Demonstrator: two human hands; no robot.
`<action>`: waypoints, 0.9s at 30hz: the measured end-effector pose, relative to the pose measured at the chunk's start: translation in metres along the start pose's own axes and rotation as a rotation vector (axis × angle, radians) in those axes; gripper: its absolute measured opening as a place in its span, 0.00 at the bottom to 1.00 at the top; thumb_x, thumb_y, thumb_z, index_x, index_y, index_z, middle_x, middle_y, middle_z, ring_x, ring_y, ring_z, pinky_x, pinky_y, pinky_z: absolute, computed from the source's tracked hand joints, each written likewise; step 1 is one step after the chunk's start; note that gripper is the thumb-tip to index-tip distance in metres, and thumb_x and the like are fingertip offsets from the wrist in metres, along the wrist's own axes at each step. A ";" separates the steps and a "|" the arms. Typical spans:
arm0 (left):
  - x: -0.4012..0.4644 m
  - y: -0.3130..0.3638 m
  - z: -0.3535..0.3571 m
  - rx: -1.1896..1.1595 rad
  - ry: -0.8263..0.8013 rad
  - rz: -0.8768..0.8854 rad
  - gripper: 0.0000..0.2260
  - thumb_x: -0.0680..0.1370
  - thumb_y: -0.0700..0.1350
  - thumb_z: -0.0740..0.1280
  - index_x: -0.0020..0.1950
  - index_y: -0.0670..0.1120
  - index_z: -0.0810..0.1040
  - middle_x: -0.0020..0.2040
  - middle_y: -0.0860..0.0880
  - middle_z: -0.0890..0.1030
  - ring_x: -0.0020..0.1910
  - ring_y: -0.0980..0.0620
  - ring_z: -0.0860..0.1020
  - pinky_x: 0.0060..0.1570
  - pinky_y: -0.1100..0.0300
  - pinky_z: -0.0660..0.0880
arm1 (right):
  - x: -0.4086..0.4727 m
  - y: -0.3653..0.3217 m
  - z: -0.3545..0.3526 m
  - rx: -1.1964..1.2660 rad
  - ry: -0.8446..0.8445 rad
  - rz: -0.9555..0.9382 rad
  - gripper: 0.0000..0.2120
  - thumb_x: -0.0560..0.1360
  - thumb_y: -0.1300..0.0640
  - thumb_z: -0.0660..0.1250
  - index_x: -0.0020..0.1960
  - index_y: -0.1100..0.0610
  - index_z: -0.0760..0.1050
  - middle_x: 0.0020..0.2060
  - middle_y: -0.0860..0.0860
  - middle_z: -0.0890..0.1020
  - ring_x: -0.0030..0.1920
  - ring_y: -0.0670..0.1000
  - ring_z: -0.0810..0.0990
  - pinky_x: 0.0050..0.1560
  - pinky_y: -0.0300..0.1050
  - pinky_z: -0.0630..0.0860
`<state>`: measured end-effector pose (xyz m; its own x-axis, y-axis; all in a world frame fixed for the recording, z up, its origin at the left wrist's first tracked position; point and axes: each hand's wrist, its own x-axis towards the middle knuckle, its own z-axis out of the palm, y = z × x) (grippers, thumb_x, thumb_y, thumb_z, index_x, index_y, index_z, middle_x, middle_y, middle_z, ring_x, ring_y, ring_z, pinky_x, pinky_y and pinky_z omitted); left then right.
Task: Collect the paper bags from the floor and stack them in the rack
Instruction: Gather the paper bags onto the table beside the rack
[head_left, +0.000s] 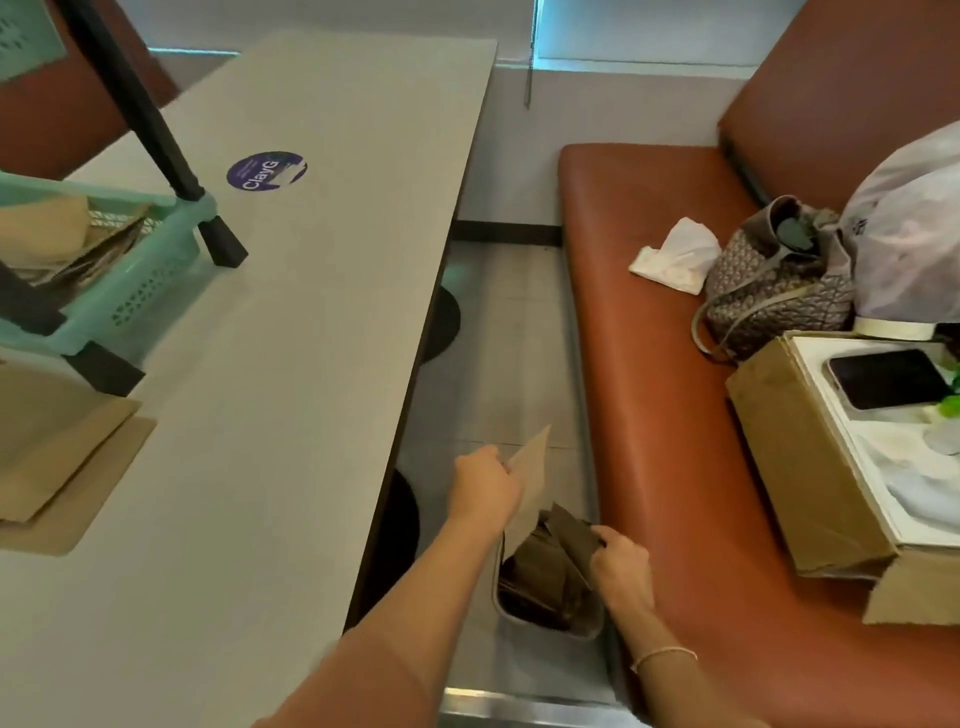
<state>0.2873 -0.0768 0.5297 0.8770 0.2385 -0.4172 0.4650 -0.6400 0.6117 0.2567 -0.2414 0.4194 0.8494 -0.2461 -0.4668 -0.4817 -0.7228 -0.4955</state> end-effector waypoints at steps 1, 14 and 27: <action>0.008 -0.009 0.012 0.035 -0.020 -0.047 0.05 0.78 0.39 0.60 0.48 0.41 0.75 0.47 0.45 0.78 0.41 0.51 0.73 0.34 0.63 0.69 | 0.007 0.004 0.006 -0.025 -0.028 -0.002 0.23 0.74 0.67 0.54 0.65 0.55 0.75 0.58 0.56 0.80 0.56 0.57 0.78 0.56 0.46 0.75; 0.068 -0.066 0.124 0.123 -0.143 -0.351 0.11 0.79 0.39 0.59 0.59 0.40 0.75 0.58 0.43 0.78 0.57 0.45 0.78 0.51 0.59 0.75 | 0.059 0.028 0.041 -0.121 -0.170 -0.020 0.19 0.77 0.63 0.58 0.67 0.57 0.72 0.64 0.55 0.75 0.62 0.53 0.75 0.62 0.41 0.70; 0.057 -0.055 0.145 0.246 -0.590 -0.349 0.22 0.78 0.52 0.63 0.67 0.41 0.70 0.64 0.43 0.74 0.62 0.45 0.73 0.58 0.56 0.72 | 0.064 0.005 0.008 -0.190 -0.099 -0.196 0.15 0.77 0.62 0.59 0.61 0.56 0.77 0.60 0.51 0.76 0.59 0.51 0.76 0.58 0.41 0.73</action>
<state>0.2942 -0.1334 0.3749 0.4393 0.0694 -0.8957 0.6040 -0.7609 0.2372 0.3073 -0.2555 0.3814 0.8927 -0.0323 -0.4495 -0.2535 -0.8607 -0.4415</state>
